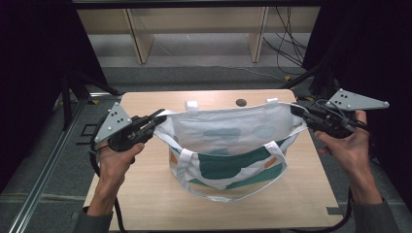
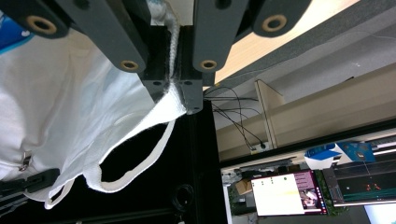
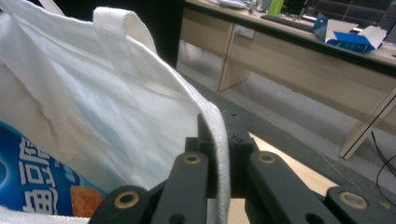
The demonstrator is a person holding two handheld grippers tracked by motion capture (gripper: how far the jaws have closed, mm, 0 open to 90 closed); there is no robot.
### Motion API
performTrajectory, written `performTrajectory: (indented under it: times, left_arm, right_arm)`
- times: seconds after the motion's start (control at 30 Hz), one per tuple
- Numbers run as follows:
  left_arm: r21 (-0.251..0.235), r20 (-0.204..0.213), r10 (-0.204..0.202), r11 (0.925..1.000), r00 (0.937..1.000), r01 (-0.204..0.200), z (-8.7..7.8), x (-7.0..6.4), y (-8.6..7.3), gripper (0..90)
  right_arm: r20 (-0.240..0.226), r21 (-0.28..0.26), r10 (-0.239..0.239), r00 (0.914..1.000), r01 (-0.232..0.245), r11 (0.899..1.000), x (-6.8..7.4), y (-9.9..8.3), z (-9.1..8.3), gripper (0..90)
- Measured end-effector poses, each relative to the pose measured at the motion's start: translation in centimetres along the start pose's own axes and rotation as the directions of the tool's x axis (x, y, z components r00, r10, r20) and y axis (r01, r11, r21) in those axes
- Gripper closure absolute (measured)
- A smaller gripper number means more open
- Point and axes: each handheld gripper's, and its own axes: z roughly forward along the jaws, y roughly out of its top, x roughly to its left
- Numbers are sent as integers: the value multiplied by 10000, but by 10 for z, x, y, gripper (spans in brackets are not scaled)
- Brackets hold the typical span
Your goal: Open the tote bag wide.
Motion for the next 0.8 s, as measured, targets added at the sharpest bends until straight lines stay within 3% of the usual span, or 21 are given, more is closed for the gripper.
performTrajectory:
  times: [0.17, 0.3, 0.33, 0.4, 0.43, 0.53, 0.57, 0.6, 0.8]
  left_arm:
    - [455, -48, 178, 9988, 9998, -175, 3, -3, -15, 855]
    - [765, 19, -17, 9971, 10000, 16, 8, -4, -39, 855]
    - [986, 37, -161, 9950, 9999, 157, 11, -2, -52, 855]
    - [1083, 77, -243, 9938, 9997, 233, 13, -1, -58, 853]
    - [1160, -16, -241, 9930, 9997, 241, 13, 0, -63, 852]
    - [1581, -213, -239, 9870, 9995, 270, 17, 4, -77, 851]
    - [1584, -250, -408, 9864, 9989, 442, 18, 7, -81, 848]
    - [1630, -294, -514, 9851, 9982, 555, 19, 10, -84, 848]
    - [1912, -300, -971, 9763, 9948, 1010, 29, 17, -100, 847]
  right_arm:
    - [207, 275, -185, 9996, 179, 9995, 3, -13, 4, 883]
    - [126, 315, -206, 9997, 202, 9993, 2, -24, 10, 882]
    - [208, 326, -155, 9997, 148, 9994, 3, -32, 13, 882]
    - [170, 367, 63, 9998, -69, 9993, 5, -36, 15, 882]
    - [246, 561, -133, 9996, 119, 9984, 8, -43, 21, 882]
    - [275, 919, -145, 9995, 119, 9957, 11, -50, 28, 882]
    - [103, 1103, 151, 9998, -162, 9938, 13, -59, 38, 882]
    - [-15, 1137, 102, 9999, -100, 9935, 11, -63, 42, 882]
    - [-69, 1347, 600, 9982, -585, 9892, 13, -78, 51, 881]
